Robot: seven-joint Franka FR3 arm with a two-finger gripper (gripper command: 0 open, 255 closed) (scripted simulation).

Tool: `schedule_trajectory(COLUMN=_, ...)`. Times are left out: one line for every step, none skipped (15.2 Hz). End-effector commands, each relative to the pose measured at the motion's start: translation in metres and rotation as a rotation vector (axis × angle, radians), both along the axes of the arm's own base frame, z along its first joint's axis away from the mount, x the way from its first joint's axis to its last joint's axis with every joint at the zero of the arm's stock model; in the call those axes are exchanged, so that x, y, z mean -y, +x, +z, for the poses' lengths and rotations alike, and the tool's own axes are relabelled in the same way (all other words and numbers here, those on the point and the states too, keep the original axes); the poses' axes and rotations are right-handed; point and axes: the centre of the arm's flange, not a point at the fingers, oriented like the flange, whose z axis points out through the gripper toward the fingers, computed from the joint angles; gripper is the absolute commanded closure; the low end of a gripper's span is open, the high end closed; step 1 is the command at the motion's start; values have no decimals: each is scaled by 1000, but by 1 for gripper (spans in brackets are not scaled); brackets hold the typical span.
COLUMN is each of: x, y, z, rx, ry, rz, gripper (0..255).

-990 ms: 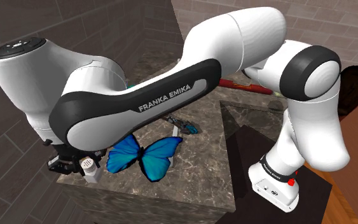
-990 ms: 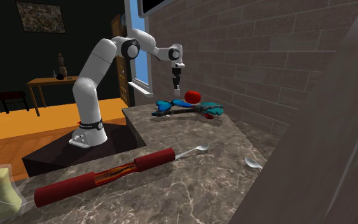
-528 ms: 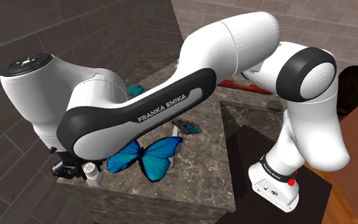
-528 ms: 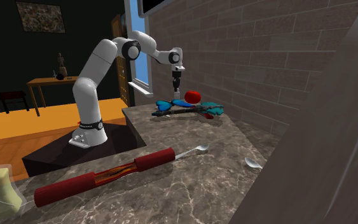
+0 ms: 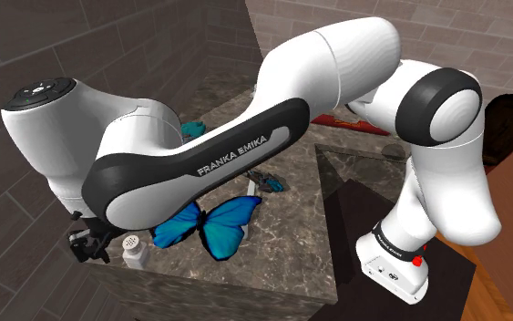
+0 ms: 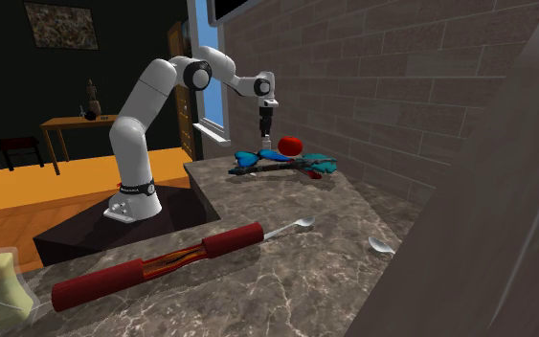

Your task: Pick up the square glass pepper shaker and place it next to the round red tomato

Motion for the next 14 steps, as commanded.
schedule_trajectory(x=0, y=0, z=0, rx=0, ry=0, rz=0, gripper=0)
schedule_trajectory(x=0, y=0, z=0, rx=0, ry=0, rz=0, gripper=0)
schedule_trajectory(x=0, y=0, z=13, rx=0, ry=0, rz=0, gripper=0)
schedule_trajectory(x=-1, y=1, z=26, rx=0, ry=0, rz=0, gripper=0)
schedule_trajectory(x=-1, y=1, z=40, rx=0, ry=0, rz=0, gripper=0)
schedule_trajectory(x=-1, y=1, z=50, rx=0, ry=0, rz=0, gripper=0)
schedule_trajectory(x=-1, y=1, z=50, rx=0, ry=0, rz=0, gripper=0)
schedule_trajectory(x=-1, y=1, z=50, rx=0, ry=0, rz=0, gripper=0)
schedule_trajectory(x=-1, y=1, z=50, rx=0, ry=0, rz=0, gripper=0)
schedule_trajectory(x=-1, y=1, z=50, rx=0, ry=0, rz=0, gripper=0)
schedule_trajectory(x=-1, y=1, z=50, rx=0, ry=0, rz=0, gripper=0)
schedule_trajectory(x=-1, y=1, z=50, rx=0, ry=0, rz=0, gripper=0)
schedule_trajectory(x=-1, y=1, z=50, rx=0, ry=0, rz=0, gripper=0)
schedule_trajectory(x=-1, y=1, z=50, rx=0, ry=0, rz=0, gripper=0)
